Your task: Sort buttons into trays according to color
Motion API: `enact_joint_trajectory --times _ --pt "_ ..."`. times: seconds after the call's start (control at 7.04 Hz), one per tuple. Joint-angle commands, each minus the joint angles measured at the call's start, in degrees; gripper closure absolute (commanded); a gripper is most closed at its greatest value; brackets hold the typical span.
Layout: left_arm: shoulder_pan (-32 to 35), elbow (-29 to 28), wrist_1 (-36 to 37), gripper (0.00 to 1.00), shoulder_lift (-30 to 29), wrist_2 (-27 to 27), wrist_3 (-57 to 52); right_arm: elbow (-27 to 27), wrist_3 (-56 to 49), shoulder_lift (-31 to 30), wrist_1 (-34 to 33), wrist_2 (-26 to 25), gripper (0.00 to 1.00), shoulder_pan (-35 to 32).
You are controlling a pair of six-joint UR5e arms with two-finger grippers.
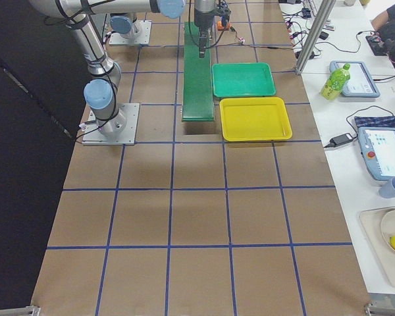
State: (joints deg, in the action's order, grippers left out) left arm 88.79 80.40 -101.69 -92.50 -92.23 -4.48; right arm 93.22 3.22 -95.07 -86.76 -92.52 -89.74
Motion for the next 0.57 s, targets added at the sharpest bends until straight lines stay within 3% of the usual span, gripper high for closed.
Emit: enact_joint_trajectory --times 0.0,0.14,0.43 --pt "-0.72 0.98 0.00 0.00 0.74 -0.68 0.26 0.04 0.21 -0.98 0.09 0.49 0.00 0.00" --pt "-2.21 0.46 1.48 0.00 -1.52 -0.67 -0.26 0.12 0.21 -1.08 0.09 0.50 0.00 0.00" --pt "-7.91 1.34 14.89 0.00 -12.47 1.87 3.25 0.12 -0.31 -0.82 0.18 0.23 0.00 0.00"
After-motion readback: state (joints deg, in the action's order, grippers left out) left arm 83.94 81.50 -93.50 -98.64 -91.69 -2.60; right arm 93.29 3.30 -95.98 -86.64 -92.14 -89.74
